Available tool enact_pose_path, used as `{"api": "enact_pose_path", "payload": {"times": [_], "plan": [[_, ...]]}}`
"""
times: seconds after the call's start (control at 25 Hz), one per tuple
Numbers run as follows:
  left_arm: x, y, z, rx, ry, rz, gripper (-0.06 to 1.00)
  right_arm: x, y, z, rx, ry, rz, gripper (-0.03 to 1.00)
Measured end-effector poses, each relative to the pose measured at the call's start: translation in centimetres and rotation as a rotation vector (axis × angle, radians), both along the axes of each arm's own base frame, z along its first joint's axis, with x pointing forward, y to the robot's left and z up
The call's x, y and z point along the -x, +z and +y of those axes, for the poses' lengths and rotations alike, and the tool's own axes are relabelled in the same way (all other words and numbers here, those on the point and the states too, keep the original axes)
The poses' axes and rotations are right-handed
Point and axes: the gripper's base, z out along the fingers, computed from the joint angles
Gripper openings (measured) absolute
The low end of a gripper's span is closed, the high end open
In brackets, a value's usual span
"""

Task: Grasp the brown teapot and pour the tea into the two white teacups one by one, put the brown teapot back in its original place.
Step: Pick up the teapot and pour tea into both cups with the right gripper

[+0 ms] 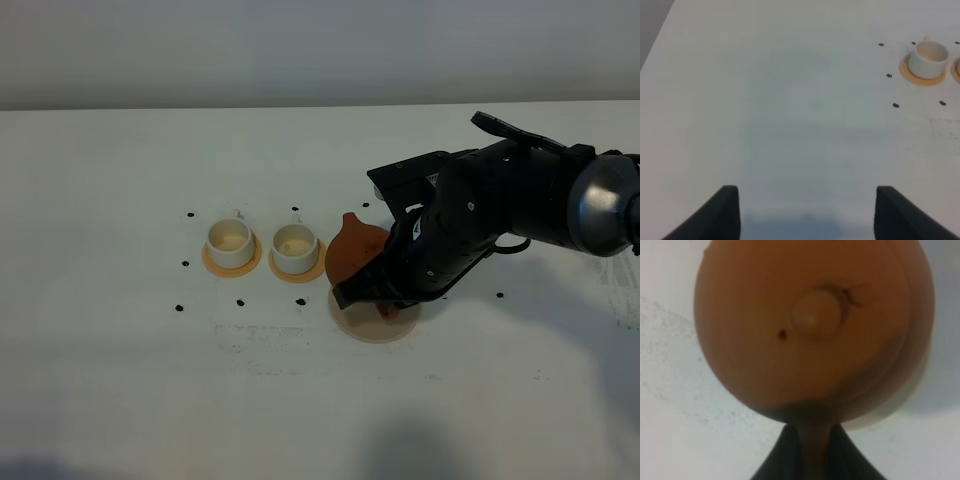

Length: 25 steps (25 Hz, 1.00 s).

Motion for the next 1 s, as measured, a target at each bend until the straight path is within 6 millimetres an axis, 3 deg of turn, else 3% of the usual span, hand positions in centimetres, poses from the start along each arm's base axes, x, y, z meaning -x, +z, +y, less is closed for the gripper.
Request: {"api": "enact_pose_path", "payload": {"times": [0.28, 0.56, 0.8, 1.0], "plan": [[0.0, 0.0, 0.0, 0.000, 0.000, 0.000, 0.59, -0.3, 0.5, -0.2, 0.039, 0.039, -0.042, 0.08], [0.0, 0.0, 0.0, 0.000, 0.000, 0.000, 0.59, -1.3, 2.5, 1.7, 0.025, 0.114, -0.131, 0.08], [0.0, 0.0, 0.0, -0.001, 0.000, 0.000, 0.59, -1.7, 0.2, 2.2, 0.102, 0.186, -0.078, 0.08], [0.0, 0.0, 0.0, -0.001, 0.000, 0.000, 0.59, -2.0, 0.1, 2.3, 0.152, 0.238, -0.117, 0.08]]}}
